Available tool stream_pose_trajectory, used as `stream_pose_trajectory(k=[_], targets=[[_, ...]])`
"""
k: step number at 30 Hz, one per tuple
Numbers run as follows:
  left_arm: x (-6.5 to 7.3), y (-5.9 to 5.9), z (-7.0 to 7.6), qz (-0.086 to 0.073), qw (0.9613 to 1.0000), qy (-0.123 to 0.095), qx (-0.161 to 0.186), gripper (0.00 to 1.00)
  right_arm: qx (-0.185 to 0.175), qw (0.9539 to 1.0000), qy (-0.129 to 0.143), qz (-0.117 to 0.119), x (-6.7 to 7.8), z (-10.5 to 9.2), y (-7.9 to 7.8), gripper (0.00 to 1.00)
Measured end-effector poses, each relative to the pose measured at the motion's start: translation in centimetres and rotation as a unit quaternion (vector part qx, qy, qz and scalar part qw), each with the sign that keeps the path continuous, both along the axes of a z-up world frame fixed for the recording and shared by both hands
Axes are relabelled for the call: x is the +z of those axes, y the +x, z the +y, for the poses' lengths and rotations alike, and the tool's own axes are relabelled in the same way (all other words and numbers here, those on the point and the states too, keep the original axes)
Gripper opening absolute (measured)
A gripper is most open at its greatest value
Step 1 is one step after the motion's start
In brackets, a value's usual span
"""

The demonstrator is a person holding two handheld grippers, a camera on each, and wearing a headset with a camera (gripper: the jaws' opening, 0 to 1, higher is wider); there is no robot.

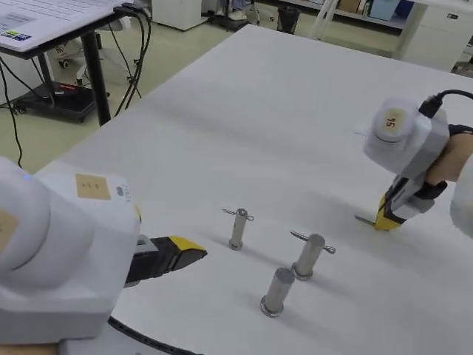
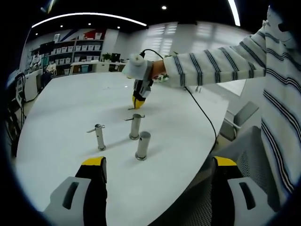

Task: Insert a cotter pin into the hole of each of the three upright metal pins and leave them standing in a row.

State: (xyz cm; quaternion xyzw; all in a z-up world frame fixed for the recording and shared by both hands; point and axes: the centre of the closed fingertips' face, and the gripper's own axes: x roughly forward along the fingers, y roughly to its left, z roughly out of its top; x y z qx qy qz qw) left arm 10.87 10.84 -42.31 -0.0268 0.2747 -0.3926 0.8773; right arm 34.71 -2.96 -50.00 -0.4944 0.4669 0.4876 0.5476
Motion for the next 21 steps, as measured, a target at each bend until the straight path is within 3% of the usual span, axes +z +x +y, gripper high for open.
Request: stream_pose_trajectory(k=[5, 10, 18, 21], targets=[[-0.3, 0.0, 0.2, 0.009, 0.9999, -0.003, 0.006, 0.89, -0.039, 0.999, 0.021, -0.008, 0.1, -0.1, 0.1, 0.0], [-0.3, -0.1, 0.4, 0.008, 1.0, 0.0, 0.006, 0.87, -0.043, 0.9984, 0.03, -0.024, 0.0, -0.2, 0.2, 0.0], [0.1, 0.2, 0.6, 0.004, 0.9999, -0.006, 0.013, 0.87, -0.028, 0.9938, 0.058, -0.09, 1.2, -0.3, -0.1, 0.0], [0.3, 0.3, 0.4, 0.002, 0.9998, -0.012, 0.015, 0.87, -0.037, 0.9888, 0.092, -0.112, 2.5, 0.1, -0.4, 0.0]])
